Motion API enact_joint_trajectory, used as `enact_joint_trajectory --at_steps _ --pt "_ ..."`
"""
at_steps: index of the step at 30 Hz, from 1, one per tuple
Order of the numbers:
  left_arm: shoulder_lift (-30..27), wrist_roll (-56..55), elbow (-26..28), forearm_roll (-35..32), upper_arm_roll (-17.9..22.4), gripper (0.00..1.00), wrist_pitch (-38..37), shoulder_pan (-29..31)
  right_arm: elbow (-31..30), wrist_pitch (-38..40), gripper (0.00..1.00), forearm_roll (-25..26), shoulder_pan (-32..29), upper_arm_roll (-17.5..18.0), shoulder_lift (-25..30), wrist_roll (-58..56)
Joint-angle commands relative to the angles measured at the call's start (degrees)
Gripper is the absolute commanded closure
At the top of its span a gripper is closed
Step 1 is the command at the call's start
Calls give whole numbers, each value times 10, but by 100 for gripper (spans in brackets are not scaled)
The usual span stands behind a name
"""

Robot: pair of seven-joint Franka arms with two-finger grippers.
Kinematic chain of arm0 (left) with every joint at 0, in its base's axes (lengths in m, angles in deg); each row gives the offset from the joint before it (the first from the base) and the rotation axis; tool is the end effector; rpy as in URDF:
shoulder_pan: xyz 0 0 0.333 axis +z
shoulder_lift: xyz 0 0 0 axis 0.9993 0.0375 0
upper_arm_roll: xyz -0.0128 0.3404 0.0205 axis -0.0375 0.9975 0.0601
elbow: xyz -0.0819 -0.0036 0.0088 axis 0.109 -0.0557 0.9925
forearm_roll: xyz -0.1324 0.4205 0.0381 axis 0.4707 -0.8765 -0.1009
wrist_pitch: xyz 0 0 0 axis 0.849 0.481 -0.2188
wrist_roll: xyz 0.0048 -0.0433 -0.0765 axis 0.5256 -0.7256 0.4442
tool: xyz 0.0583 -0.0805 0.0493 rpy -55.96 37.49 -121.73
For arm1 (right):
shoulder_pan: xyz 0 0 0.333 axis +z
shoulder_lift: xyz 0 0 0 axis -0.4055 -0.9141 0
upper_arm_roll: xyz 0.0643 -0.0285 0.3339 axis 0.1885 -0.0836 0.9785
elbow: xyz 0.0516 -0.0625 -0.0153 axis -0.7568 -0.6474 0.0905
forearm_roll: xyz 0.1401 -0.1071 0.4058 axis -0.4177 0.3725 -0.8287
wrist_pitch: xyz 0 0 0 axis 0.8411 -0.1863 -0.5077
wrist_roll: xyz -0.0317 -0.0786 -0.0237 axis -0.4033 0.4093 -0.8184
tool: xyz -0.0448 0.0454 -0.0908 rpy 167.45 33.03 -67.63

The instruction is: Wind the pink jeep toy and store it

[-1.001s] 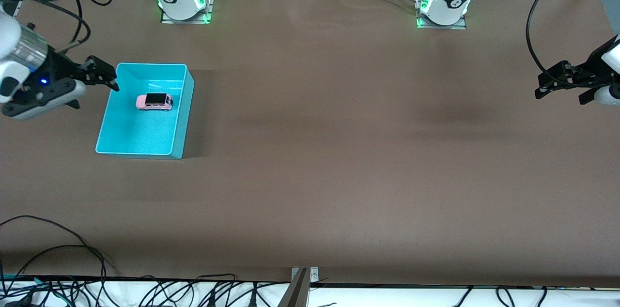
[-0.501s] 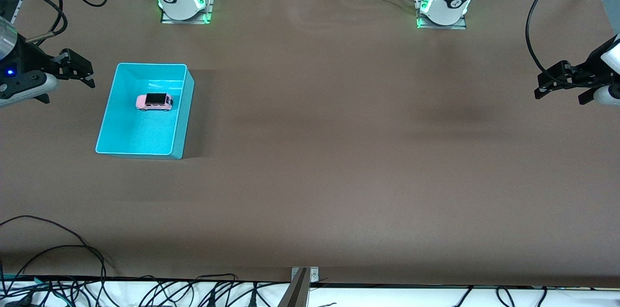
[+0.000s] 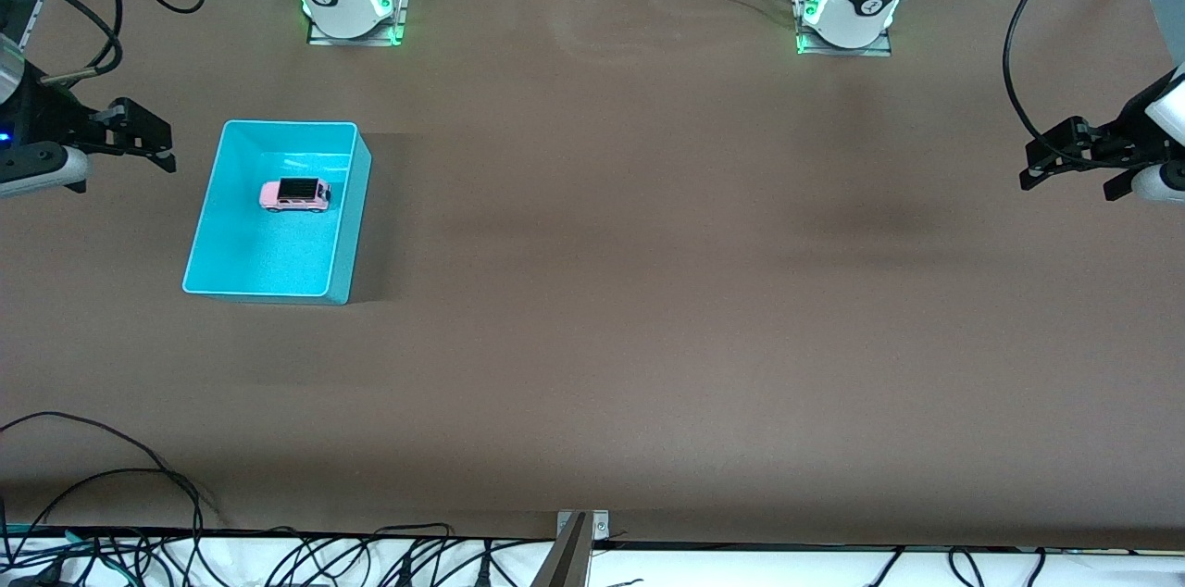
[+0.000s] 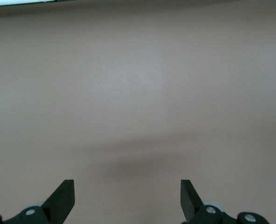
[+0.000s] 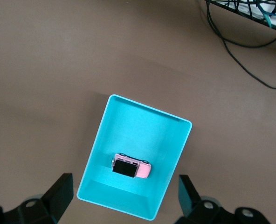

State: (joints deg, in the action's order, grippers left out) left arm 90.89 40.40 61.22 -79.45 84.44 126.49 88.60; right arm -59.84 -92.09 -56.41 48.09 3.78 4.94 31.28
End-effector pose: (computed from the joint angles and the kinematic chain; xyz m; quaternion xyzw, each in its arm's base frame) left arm 0.6364 0.0110 0.6290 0.9984 -0.0517 0.0170 0.0144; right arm 0.6418 0.0385 0.6404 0.9919 0.1254 0.0028 0.0181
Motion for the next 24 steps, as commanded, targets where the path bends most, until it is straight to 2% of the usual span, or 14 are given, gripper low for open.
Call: enact_joint_trajectory --at_steps 1,6,13,17,24 --pt "11 -1 -21 5 0 0 -9 -1 4 28 0 9 -116 101 15 25" --pt "11 -1 -21 5 0 0 -9 -2 -34 22 0 11 -200 186 46 74" --pt "12 -1 -21 5 0 0 -9 -1 -55 21 0 33 -256 253 64 112" --pt "11 -1 -21 4 0 0 -9 -1 -71 9 0 34 -260 260 73 156" --pt "11 -1 -21 4 0 0 -9 0 -65 3 0 32 -259 257 64 146"
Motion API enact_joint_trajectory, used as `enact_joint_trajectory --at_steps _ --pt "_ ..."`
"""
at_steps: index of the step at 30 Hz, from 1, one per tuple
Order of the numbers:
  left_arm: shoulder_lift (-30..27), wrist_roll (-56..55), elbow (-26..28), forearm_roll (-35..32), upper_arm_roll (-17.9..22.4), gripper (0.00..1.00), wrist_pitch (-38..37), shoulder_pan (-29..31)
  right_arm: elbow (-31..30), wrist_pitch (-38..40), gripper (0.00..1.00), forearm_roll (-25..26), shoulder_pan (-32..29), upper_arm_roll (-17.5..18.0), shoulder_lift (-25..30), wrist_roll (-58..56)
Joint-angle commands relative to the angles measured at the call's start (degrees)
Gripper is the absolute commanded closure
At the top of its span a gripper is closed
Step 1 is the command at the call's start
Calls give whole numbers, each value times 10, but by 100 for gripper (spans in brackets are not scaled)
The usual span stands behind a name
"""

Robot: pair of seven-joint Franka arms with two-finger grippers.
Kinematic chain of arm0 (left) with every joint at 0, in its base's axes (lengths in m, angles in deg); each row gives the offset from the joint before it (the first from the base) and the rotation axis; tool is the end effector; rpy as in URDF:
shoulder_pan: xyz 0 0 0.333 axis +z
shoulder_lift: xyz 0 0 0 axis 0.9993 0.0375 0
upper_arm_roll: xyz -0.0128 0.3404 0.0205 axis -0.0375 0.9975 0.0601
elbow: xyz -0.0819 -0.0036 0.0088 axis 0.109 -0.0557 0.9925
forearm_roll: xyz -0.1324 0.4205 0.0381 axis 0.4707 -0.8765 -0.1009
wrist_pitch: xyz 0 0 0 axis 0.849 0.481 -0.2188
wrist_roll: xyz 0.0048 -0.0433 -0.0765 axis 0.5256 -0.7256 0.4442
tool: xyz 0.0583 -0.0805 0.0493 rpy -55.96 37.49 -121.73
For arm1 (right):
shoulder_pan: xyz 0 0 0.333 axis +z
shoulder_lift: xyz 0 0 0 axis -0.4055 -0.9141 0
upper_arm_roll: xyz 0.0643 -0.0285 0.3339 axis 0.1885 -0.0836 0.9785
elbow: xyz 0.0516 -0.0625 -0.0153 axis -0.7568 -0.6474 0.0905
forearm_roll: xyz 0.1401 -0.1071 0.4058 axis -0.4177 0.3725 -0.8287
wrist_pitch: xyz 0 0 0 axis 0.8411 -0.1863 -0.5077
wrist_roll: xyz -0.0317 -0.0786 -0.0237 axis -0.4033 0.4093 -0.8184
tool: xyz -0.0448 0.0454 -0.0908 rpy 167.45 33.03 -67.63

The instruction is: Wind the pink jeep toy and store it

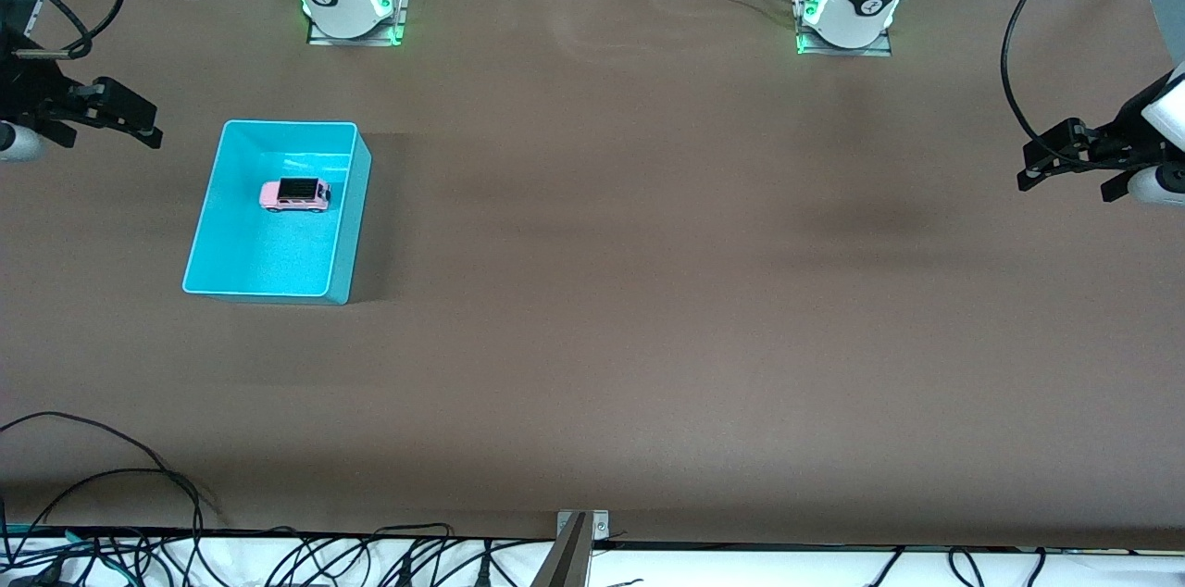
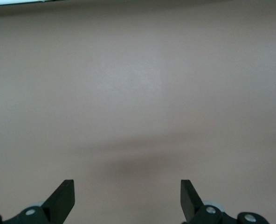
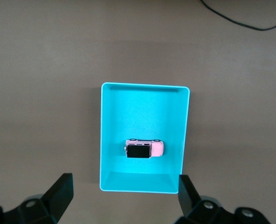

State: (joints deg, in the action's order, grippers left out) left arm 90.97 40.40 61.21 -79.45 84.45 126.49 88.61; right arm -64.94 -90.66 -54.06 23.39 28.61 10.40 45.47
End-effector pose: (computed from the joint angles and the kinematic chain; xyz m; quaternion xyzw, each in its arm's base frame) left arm 0.6368 0.0112 0.6282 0.9984 -0.0515 0.0164 0.0145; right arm 0.6108 0.0180 0.6464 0.9998 0.0013 -0.0089 0.0151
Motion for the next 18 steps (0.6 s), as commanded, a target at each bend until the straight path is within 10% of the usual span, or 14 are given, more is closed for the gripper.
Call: enact_joint_trajectory --at_steps 1,18 --pt "10 -1 -21 4 0 0 -9 1 -13 -12 0 8 -12 8 10 5" --pt "10 -1 -21 4 0 0 -9 3 -3 -7 0 7 -10 10 -11 1"
